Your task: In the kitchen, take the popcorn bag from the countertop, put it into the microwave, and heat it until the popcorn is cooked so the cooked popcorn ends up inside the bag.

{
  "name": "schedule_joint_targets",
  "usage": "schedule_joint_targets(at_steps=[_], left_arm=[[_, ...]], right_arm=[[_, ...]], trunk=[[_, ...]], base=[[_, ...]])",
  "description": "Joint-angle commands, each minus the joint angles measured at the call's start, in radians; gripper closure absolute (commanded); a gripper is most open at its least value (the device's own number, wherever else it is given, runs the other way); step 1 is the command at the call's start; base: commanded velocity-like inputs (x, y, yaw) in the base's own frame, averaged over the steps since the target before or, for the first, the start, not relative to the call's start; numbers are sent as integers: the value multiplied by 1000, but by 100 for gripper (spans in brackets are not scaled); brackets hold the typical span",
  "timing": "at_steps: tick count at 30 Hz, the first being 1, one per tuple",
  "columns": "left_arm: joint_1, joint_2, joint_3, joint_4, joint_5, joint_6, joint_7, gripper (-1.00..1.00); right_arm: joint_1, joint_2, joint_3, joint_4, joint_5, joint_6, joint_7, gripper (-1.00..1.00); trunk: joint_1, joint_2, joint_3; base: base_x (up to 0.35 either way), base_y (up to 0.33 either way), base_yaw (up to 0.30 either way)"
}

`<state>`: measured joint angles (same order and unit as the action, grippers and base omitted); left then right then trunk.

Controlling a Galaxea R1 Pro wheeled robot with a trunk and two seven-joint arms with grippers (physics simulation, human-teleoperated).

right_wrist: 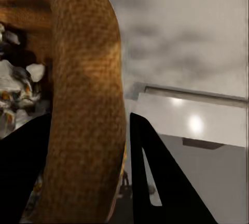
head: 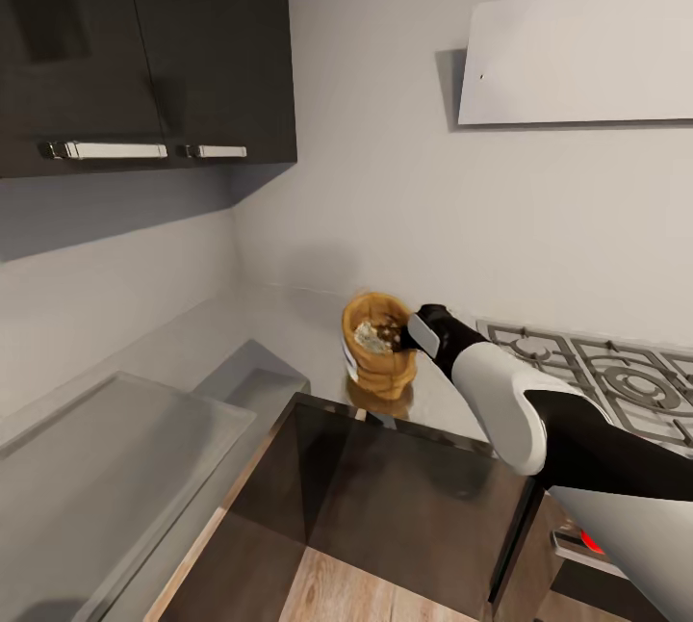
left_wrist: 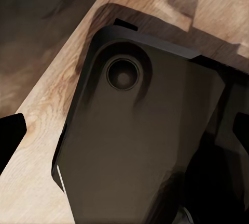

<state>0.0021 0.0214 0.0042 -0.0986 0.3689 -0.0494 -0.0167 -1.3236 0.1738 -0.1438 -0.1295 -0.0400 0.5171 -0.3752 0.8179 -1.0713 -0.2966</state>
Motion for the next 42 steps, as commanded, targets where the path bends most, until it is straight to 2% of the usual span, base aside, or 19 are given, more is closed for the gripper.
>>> schedule_joint_targets(at_steps=[1, 7, 13, 21, 23, 27, 33, 42], left_arm=[[0, 0, 0, -1, 5, -1, -2, -100], [0, 0, 0, -1, 5, -1, -2, -100], [0, 0, 0, -1, 5, -1, -2, -100], [0, 0, 0, -1, 5, -1, -2, -100], [1, 0, -2, -1, 0, -1, -2, -100], [0, -1, -6, -1, -4, -1, -3, -100], [0, -1, -7, -1, -3, -1, -3, -100], [0, -7, -3, 0, -1, -2, -2, -100]], right_arm=[[0, 1, -6, -29, -6, 8, -7, 100], [0, 1, -4, -179, -6, 171, -8, 100], [0, 1, -2, -206, -6, 271, -10, 100], [0, 1, -8, -344, -6, 471, -10, 100], [0, 1, -9, -389, -18, 530, -10, 100], [0, 1, -8, -434, -23, 530, -10, 100], [0, 1, -7, -439, -21, 530, -11, 100], [0, 1, -10, -440, -23, 530, -7, 100]], trunk=[[0, -1, -1], [0, -1, -1], [0, -1, -1], [0, -1, -1], [0, -1, -1], [0, -1, -1], [0, -1, -1], [0, -1, -1]], base=[[0, 0, 0], [0, 0, 0], [0, 0, 0], [0, 0, 0], [0, 0, 0], [0, 0, 0], [-6, 0, 0], [-314, 0, 0]])
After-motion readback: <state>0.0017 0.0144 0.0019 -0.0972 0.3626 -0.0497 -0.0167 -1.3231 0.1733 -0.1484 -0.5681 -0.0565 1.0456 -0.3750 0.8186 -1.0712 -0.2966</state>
